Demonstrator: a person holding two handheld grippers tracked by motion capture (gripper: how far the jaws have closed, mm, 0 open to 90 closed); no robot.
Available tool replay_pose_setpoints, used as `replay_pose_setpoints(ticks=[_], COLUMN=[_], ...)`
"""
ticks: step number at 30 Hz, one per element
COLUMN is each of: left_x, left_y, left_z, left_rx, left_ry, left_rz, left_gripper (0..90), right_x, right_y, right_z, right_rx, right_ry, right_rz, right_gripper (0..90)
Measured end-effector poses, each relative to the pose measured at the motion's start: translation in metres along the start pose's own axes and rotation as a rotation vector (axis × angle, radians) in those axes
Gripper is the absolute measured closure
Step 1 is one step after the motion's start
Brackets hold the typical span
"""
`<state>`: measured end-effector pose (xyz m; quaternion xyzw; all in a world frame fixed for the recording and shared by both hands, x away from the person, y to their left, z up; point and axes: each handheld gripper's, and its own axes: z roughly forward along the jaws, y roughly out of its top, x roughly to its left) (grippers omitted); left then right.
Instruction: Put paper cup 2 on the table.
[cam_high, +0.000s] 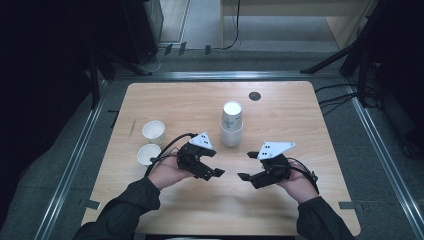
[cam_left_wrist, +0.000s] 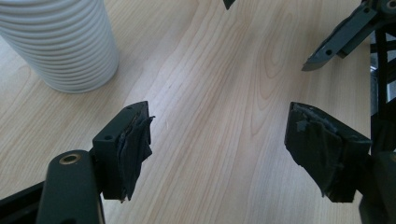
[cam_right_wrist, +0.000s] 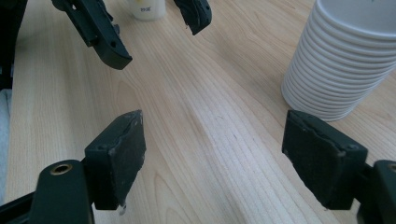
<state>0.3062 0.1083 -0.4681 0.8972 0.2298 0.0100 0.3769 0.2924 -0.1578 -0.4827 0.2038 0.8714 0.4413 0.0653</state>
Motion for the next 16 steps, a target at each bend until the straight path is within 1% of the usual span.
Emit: replay_pose_setpoints(ticks=[2, 3, 6, 9, 13, 14, 16], left_x=[0.0002, 0.0014, 0.0024, 0.0030, 0.0031, 0.0033, 0.0032], left_y=[-0.0001, -0.0006, -0.0018, -0.0024, -0.0044, -0.0049, -0.0054], left_z=[-0.0003, -0.0007, 0.0008, 0.0021, 0.0034, 0.0039, 0.0042], left_rx=[0.001, -0.006, -0.006, -0.010, -0.011, -0.011, -0.017], left_ry=[0.000, -0.003, 0.022, 0.019, 0.019, 0.024, 0.047], left_rz=[0.001, -0.005, -0.021, -0.029, -0.024, -0.022, -0.016], left_gripper=[22.8, 22.8, 21.2, 20.7, 20.7, 20.7, 20.7], right_x=[-0.0001, -0.0002, -0.0005, -0.0002, -0.0005, -0.0004, -0.0006], right_y=[0.0000, 0.0000, 0.0001, 0.0003, 0.0003, 0.0003, 0.0001], right_z=[0.0000, 0.0000, -0.0001, -0.0006, -0.0003, 0.0000, 0.0008], right_rx=[0.000, 0.000, -0.001, -0.002, -0.001, -0.001, 0.003], right_ry=[0.000, 0.000, 0.001, -0.001, -0.002, 0.000, 0.005], right_rz=[0.000, -0.001, -0.001, -0.005, -0.005, -0.003, -0.006], right_gripper=[22.1, 22.1, 22.1, 22.1, 22.1, 22.1, 22.1])
